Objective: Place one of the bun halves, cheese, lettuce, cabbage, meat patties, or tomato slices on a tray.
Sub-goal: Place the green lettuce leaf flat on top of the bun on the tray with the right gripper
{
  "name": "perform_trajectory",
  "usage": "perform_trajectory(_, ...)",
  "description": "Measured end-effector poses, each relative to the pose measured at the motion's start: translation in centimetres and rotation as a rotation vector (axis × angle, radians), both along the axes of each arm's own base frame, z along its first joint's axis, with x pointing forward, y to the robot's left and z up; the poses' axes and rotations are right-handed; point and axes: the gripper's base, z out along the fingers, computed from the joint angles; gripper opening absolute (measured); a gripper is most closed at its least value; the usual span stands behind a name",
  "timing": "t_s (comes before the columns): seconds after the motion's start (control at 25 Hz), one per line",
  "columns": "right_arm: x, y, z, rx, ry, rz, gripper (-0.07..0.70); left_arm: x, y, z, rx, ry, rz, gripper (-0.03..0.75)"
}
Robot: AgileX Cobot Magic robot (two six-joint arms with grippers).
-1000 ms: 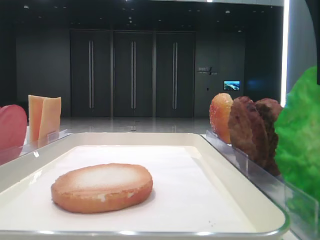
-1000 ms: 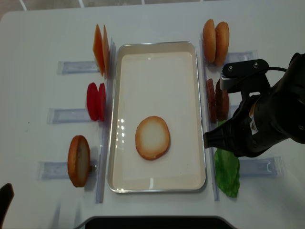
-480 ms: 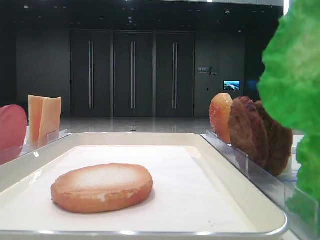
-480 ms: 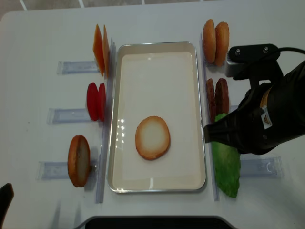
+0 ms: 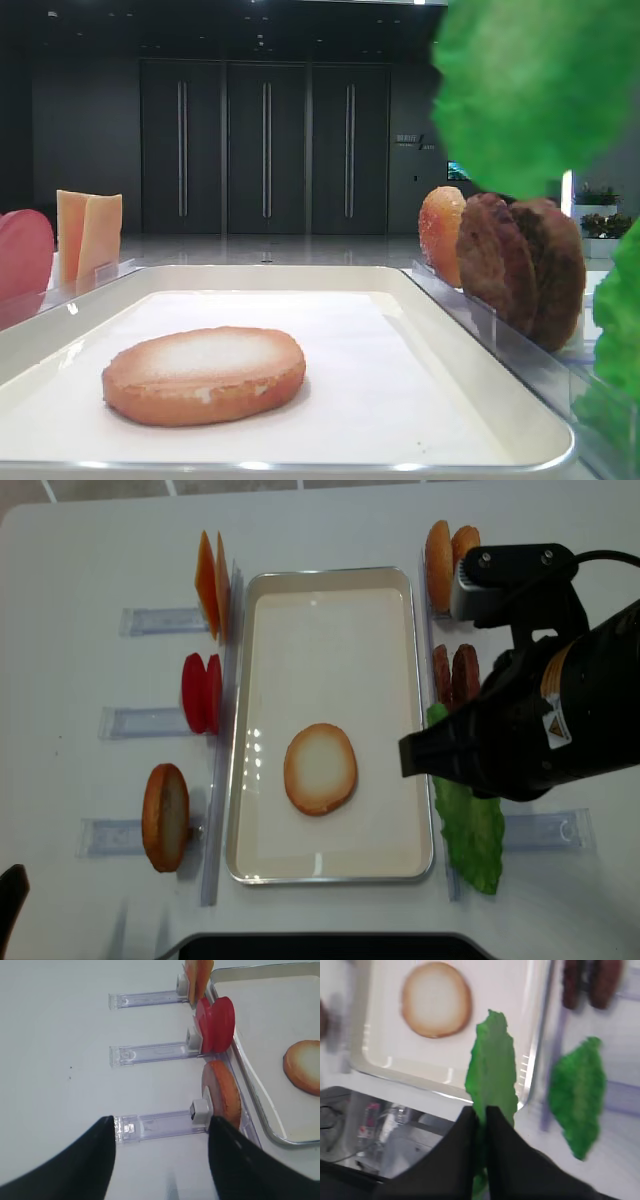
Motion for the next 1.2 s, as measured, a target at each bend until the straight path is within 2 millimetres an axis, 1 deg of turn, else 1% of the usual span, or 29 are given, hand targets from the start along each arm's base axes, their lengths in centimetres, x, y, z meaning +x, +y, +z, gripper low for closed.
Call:
perform_trajectory(0.16,0.3,2.2,1.2,0.254,-0.082,0.082,0.024,0.0,0.0,0.0,0.000,0.000,0.000,0.454)
perform_trajectory(0.2,0.4,2.6,1.3,0.289,-0.096,0.096,0.024,0.0,0.0,0.0,0.000,0.000,0.000,0.454)
perform_trajectory(0.28,0.5,3.2,1.4,0.334,-0.111,0.126,0.024,0.0,0.0,0.0,0.000,0.000,0.000,0.454)
perform_trajectory(0.44,1.0,4.4,0.6,0.369,-0.111,0.166,0.024,0.0,0.0,0.0,0.000,0.000,0.000,0.454)
perform_trajectory(0.56,1.1,5.3,-0.6,0.420,-0.097,0.200,0.024,0.0,0.0,0.0,0.000,0.000,0.000,0.454)
perform_trajectory(0.64,1.1,5.5,-1.7,0.460,-0.079,0.212,0.024,0.0,0.0,0.0,0.000,0.000,0.000,0.454)
perform_trajectory(0.84,2.2,4.8,-4.1,0.605,-0.045,0.203,0.024,0.0,0.0,0.0,0.000,0.000,0.000,0.454)
perform_trajectory(1.04,4.0,4.0,-7.7,0.737,-0.019,0.136,0.024,0.0,0.0,0.0,0.001,0.000,0.000,0.454)
perform_trajectory(1.08,4.3,3.9,-8.5,0.742,-0.020,0.135,0.024,0.0,0.0,0.0,0.001,0.000,0.000,0.454)
perform_trajectory(1.2,5.4,3.8,-10.2,0.762,0.004,0.133,0.024,0.0,0.0,0.0,0.001,0.000,0.000,0.454)
